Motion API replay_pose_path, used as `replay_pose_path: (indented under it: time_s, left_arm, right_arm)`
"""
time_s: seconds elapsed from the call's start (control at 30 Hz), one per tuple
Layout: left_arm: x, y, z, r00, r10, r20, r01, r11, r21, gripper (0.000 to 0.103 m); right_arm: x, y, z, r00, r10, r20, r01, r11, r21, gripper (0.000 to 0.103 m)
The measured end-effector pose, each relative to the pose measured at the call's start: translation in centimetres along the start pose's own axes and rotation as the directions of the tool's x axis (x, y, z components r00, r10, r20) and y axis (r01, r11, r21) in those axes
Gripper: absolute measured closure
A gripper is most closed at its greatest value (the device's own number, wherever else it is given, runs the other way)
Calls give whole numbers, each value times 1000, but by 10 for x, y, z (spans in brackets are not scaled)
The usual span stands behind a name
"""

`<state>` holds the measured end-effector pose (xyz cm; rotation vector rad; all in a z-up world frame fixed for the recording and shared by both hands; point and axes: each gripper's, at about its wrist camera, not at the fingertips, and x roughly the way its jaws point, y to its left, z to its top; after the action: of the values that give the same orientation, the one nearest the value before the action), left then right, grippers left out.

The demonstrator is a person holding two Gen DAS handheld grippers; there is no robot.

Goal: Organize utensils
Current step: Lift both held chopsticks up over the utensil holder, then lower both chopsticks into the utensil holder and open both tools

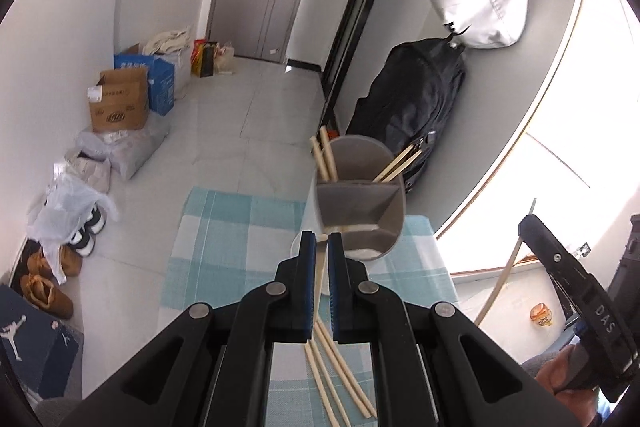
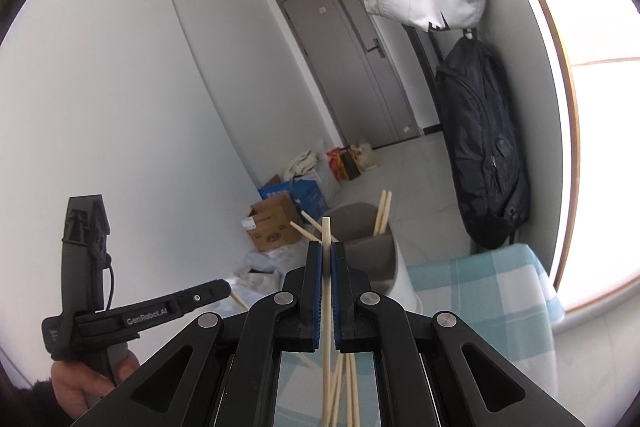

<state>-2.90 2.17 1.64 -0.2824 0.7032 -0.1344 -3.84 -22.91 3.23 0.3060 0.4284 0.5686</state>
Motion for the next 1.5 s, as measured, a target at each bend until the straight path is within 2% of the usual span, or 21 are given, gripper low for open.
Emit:
replay_pose_path:
  time_s: [0.23,0.43,0.83,1.03,1.2,1.5]
  left_arm:
    - [-3,-10,13,1000,-17,0,17,999,31,101]
    - [-13,-17,31,999,-34,-1,34,999,42,101]
    - [-31,-29,92,997,-76,21,75,997,28,101]
    - [-30,-28,123,997,-69,28,68,998,11,101]
    - [-19,-29,143,997,-66,37,66,998,15,101]
    - [20,-24,144,997,-68,-26,69,997,28,101]
  right_arm:
    - [9,-3,15,1000,1,8,-1,1000,-4,100]
    - [19,-1,42,1000,2,31,-1,1000,-25,100]
    - [56,9,117,994,-1,105,9,997,-74,100]
    - [81,4,144,990,-26,142,35,998,-60,100]
    - [108,-6,151,988,-48,150,53,998,-32,100]
    - [156,-33,135,990,-78,114,78,997,2,100]
